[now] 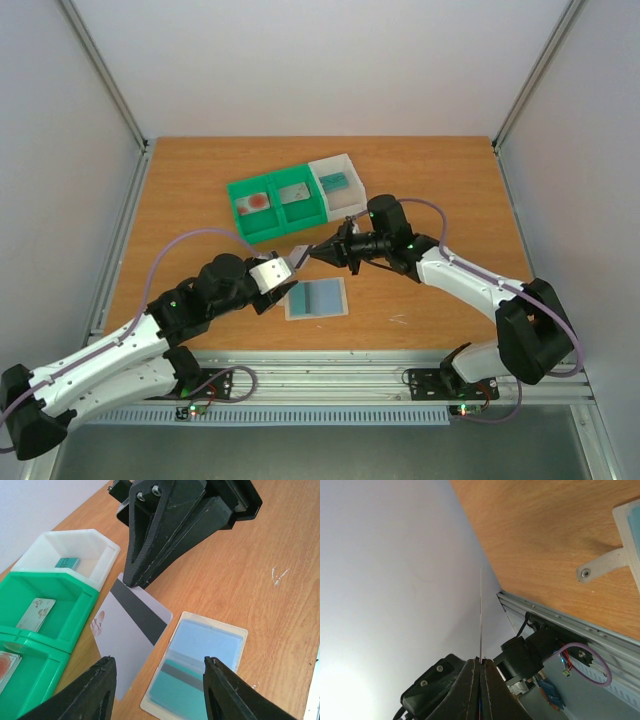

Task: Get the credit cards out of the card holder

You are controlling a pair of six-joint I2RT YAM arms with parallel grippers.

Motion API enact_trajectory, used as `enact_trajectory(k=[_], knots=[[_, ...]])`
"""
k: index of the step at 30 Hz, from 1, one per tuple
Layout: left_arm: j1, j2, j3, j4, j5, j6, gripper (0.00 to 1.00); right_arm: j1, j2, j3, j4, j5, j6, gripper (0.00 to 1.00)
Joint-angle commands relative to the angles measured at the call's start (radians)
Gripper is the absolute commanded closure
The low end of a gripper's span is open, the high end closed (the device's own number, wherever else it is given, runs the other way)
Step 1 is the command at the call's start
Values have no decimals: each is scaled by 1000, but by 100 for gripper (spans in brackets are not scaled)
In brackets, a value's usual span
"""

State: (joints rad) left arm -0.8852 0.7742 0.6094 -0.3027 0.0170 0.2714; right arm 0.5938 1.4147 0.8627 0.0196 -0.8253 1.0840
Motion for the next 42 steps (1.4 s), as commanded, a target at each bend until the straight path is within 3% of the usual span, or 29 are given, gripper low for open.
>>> enact_trajectory(k=[1,10,16,20,27,30,33,37,42], knots=[[-3,2,6,32,-46,33,51,0,-43,-15,35,-30,10,99],[-3,17,-18,54,-88,67,52,1,-71,-39,64,-35,27,99],[-3,23,-23,65,-90,77,59,1,-84,-57,73,-35,34,99],[-3,22,-26,77,-64,88,69,1,-85,-64,90,-38,45,99],[-3,31,-19,80,-45,89,99,1,-90,-77,119,-47,54,99],[-3,28,-15,76,-39,77,100,1,-89,-85,149,-50,56,98],[-3,22,-14,64,-41,56,100,-1,-93,-95,170,-46,50,89],[-3,18,-14,56,-56,7,99,-7,-118,-100,159,-37,10,67],[-2,24,4,55,-66,-78,100,-24,-174,-63,-42,8,-152,42]])
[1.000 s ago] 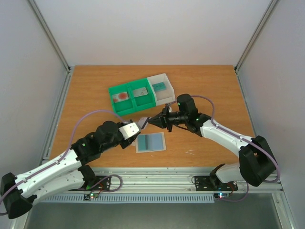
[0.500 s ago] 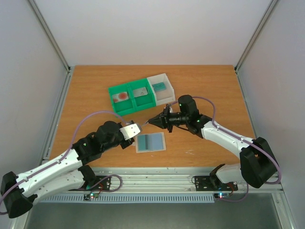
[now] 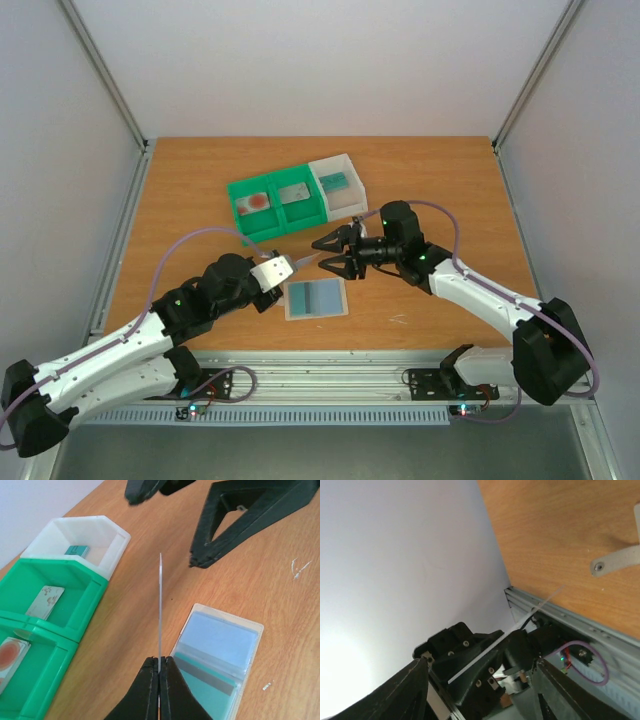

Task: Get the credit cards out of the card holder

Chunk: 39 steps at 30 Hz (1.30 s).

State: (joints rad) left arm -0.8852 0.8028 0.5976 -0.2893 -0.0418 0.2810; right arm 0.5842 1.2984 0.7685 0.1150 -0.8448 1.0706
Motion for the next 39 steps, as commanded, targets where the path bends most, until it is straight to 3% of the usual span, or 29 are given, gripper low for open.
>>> enact_trajectory(k=[1,5,6,7,8,13,17,20,24,27,30,39], knots=[[-2,-2,22,40,-7,-104,100,-17,-69,39,-171,36,-170,39],[6,26,50,37,-3,-184,100,-21,-107,112,-365,108,-340,28],[10,38,65,33,-5,-201,100,-20,-118,128,-414,137,-386,21],[15,53,80,24,-15,-228,100,-21,-131,138,-456,166,-421,6],[23,70,100,10,-35,-253,100,-21,-143,146,-492,204,-456,2],[62,151,170,-26,-23,-360,100,-22,-193,175,-625,368,-597,2],[156,186,172,35,68,-481,100,-21,-206,211,-709,480,-688,1],[178,206,170,98,14,-546,100,-21,-202,234,-759,542,-744,2],[247,273,220,97,-76,-678,100,-22,-191,273,-797,563,-789,2],[302,389,344,-36,-111,-778,100,-22,-190,280,-799,560,-794,2],[352,520,478,-122,-40,-823,100,-22,-188,282,-796,541,-791,2],[430,765,651,-35,37,-916,100,-23,-162,296,-801,509,-786,1]])
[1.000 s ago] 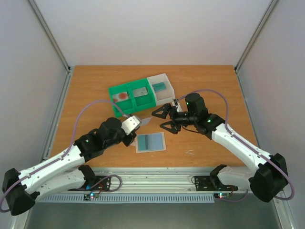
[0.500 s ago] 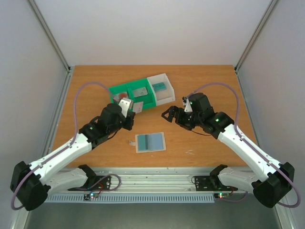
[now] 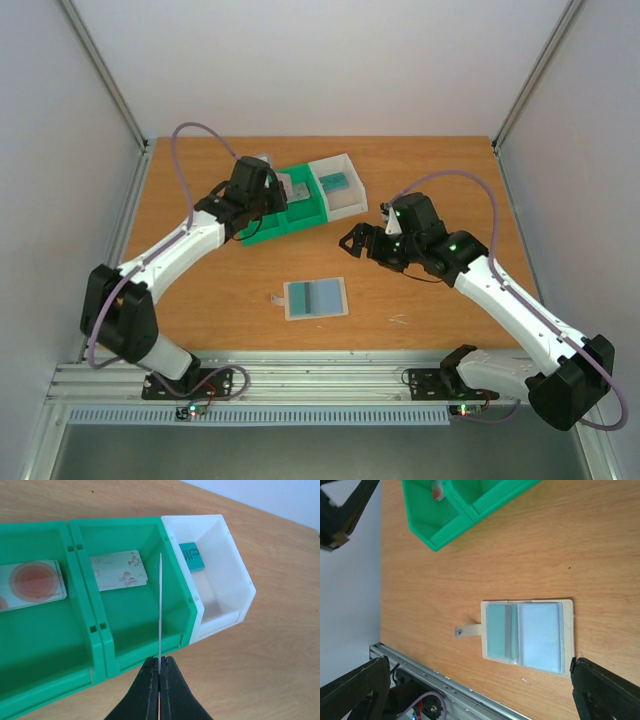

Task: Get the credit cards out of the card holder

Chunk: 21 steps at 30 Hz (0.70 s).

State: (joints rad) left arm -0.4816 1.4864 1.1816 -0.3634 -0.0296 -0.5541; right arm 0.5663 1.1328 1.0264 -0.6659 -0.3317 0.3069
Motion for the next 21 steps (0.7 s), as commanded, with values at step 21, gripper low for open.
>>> enact_trajectory(k=[21], knots=[[63,481,401,-91,54,-310,100,-4,18,66,-41,-3,-18,2]])
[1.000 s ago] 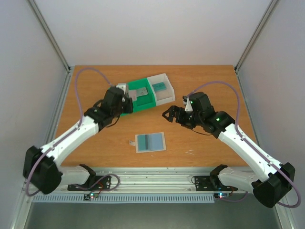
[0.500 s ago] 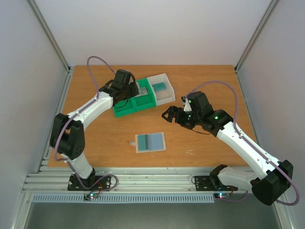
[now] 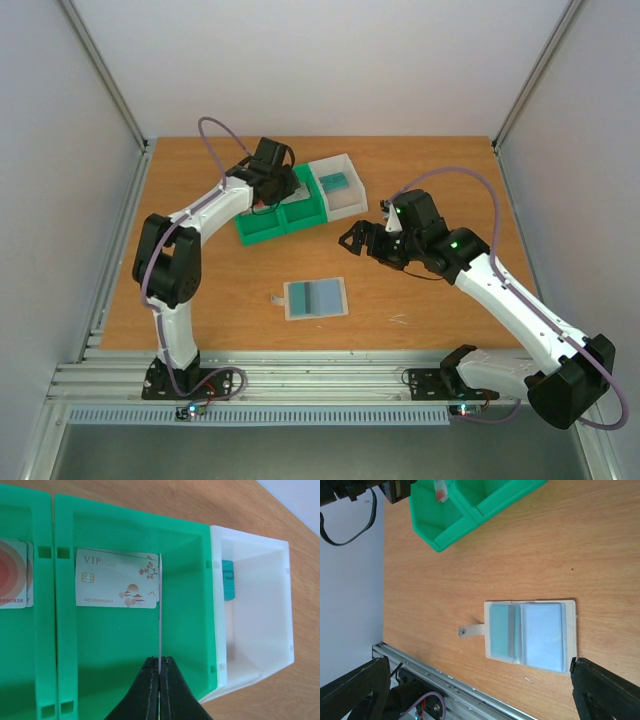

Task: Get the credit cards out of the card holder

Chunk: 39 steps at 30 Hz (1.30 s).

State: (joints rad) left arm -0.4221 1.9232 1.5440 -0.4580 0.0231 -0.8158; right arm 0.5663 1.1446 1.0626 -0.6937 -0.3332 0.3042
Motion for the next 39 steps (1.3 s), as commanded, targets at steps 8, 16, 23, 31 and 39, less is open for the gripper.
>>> enact_trajectory(k=[8,16,23,31,39], knots=[[6,109,75,6,-8,-50,100,-4,8,34,-17,5,-19,1],[11,176,140,-20,-16,-31,100,-4,15,36,-19,8,-16,2],[13,210,157,-13,-21,-34,99,-4,22,40,-20,8,-17,2],[13,231,177,-15,-69,-16,95,-5,29,51,-33,20,-24,2],[14,247,213,-61,-93,6,89,-5,29,53,-40,20,-27,2]])
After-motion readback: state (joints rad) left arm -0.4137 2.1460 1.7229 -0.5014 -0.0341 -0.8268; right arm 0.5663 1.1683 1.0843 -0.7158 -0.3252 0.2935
